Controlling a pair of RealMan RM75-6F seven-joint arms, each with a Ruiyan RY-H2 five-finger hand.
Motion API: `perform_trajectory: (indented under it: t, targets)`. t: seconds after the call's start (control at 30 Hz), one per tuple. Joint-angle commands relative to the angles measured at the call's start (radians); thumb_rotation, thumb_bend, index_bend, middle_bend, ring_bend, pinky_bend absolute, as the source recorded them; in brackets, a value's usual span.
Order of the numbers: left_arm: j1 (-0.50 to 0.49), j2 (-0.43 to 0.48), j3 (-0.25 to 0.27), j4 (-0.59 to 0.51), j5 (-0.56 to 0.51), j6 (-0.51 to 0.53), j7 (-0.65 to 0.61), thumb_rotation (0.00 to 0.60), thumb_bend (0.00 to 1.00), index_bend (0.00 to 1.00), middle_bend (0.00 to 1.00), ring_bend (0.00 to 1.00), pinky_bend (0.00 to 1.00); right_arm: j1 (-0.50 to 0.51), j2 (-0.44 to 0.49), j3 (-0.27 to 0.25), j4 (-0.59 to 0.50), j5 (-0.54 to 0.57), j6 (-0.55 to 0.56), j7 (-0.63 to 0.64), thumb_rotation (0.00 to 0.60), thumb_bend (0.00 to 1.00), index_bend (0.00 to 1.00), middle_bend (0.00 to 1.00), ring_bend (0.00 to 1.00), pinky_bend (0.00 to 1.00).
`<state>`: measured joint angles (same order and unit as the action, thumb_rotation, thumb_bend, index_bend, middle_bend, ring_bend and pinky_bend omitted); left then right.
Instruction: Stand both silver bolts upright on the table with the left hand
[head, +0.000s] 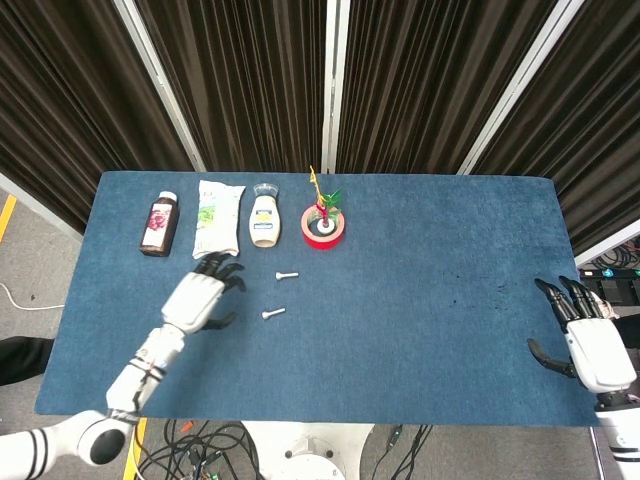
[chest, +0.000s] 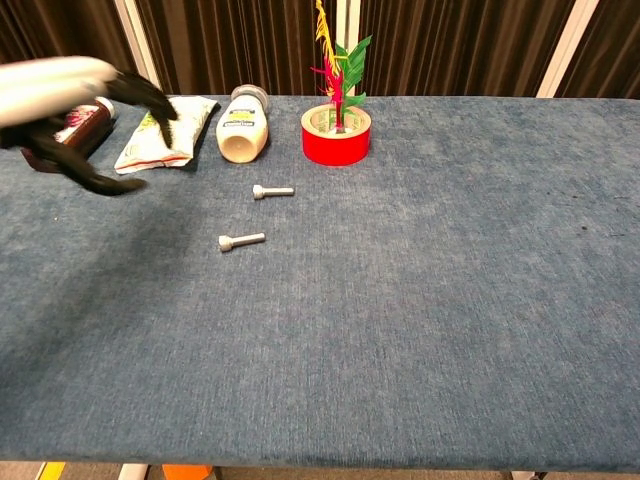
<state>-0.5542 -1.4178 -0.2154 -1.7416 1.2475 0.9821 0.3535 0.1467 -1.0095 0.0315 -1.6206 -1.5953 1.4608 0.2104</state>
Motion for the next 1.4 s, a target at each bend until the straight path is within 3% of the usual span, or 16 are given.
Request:
perform_trajectory:
  t: [0.03,0.27,0.67,1.13,1.4]
  targets:
    - [-0.064,-0.065,-0.001,0.032,-0.100,-0.068,0.064,0.600,0.29,0.39,0.18,0.02,0.00,0.000,0.000,0.000,0.001,0.000,-0.001,0.001,0.600,0.23,0.06,0.14,0.00,0.00]
    - [-0.126,-0.137,0.015,0.067,-0.262,-0.086,0.144,0.600,0.30,0.39,0.18,0.02,0.00,0.000,-0.007,-0.003,0.012,0.001,-0.008,0.014,0.600,0.23,0.06,0.14,0.00,0.00]
    - [-0.207,-0.245,0.027,0.154,-0.392,-0.052,0.229,0.600,0.31,0.39,0.17,0.02,0.00,-0.014,-0.003,-0.006,0.016,0.000,0.008,0.020,0.600,0.23,0.06,0.14,0.00,0.00]
    - [-0.262,-0.278,0.066,0.177,-0.403,-0.015,0.312,0.600,0.33,0.41,0.17,0.02,0.00,-0.016,-0.002,-0.007,0.016,0.002,0.003,0.023,0.600,0.23,0.06,0.14,0.00,0.00]
    - [-0.275,-0.274,0.073,0.153,-0.392,-0.024,0.284,0.597,0.33,0.44,0.17,0.02,0.00,-0.021,0.001,-0.008,0.012,0.005,0.004,0.020,0.600,0.23,0.06,0.14,0.00,0.00]
